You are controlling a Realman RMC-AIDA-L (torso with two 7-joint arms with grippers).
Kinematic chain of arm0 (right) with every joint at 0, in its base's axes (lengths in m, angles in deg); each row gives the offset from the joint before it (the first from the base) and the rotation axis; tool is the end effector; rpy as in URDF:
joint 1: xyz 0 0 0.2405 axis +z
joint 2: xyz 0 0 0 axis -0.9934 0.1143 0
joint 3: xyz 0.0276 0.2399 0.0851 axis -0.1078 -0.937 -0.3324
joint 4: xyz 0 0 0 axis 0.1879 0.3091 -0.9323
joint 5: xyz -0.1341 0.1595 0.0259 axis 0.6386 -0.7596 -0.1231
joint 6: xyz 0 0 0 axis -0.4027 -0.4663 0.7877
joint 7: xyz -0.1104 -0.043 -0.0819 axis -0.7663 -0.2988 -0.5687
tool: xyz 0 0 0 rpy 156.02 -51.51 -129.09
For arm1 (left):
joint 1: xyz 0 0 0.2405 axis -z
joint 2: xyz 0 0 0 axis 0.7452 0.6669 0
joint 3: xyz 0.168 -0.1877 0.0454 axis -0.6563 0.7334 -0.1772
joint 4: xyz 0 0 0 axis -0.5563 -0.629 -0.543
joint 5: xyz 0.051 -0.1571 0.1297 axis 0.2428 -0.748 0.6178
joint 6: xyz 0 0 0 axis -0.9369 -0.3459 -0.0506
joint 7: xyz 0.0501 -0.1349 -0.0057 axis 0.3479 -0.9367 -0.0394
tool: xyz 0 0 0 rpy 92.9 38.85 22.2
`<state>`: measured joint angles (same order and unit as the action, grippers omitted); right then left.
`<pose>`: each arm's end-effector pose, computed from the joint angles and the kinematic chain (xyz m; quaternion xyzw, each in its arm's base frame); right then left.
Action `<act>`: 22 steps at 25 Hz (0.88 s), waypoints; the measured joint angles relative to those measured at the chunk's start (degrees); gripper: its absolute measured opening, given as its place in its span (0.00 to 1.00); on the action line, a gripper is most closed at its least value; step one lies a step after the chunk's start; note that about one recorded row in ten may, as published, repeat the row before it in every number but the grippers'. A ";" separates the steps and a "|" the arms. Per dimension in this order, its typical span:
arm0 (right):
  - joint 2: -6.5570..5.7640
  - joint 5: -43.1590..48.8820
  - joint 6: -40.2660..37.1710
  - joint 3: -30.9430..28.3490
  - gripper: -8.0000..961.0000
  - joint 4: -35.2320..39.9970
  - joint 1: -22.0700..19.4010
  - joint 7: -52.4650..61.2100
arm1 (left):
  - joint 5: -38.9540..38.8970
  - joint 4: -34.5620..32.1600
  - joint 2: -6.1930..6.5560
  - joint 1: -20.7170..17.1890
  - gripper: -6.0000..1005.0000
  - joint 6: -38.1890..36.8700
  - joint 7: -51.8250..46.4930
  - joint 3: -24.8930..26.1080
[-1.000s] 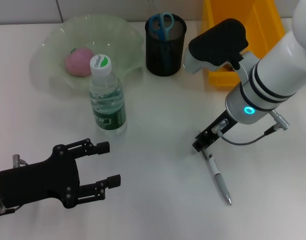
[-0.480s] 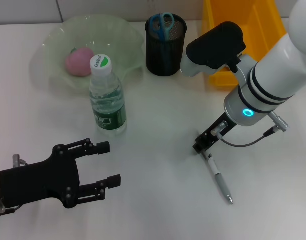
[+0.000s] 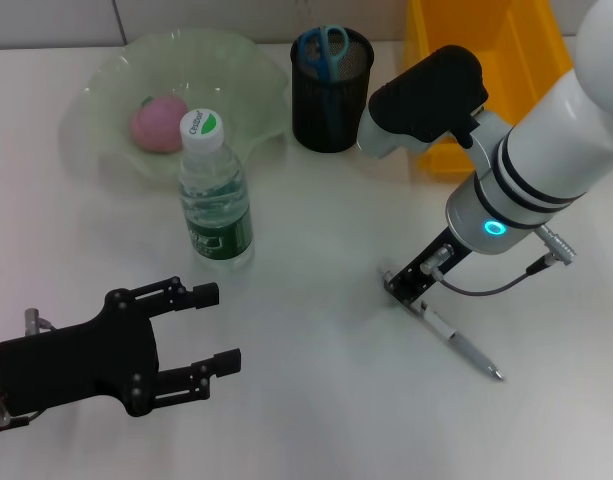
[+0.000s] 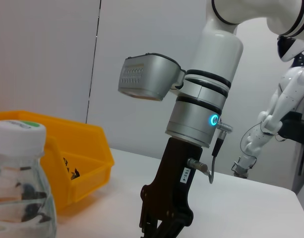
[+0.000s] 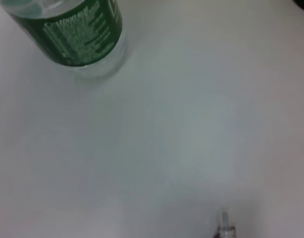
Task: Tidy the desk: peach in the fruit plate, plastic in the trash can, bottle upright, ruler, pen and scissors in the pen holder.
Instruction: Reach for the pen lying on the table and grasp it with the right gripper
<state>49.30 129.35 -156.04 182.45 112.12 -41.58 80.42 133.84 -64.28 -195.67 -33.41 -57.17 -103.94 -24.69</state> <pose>0.1576 0.3460 -0.0848 -0.8884 0.3660 -0.2198 0.1685 -0.3021 0.2315 -0.0148 -0.9329 -0.1360 -0.3162 0.1058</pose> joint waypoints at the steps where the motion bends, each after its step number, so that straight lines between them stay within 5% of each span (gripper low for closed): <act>1: 0.00 0.00 -0.01 -0.06 0.16 0.20 -0.07 -0.11 | -0.03 0.00 0.02 0.00 0.74 0.00 0.00 0.00; 22: -0.32 -2.20 -3.28 -8.21 0.02 6.00 -2.72 -6.36 | -0.21 0.00 0.22 -0.05 0.74 -0.48 0.00 1.57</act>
<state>48.98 127.15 -159.31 174.24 118.11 -44.30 74.06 133.63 -64.28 -195.45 -33.45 -57.65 -103.93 -23.12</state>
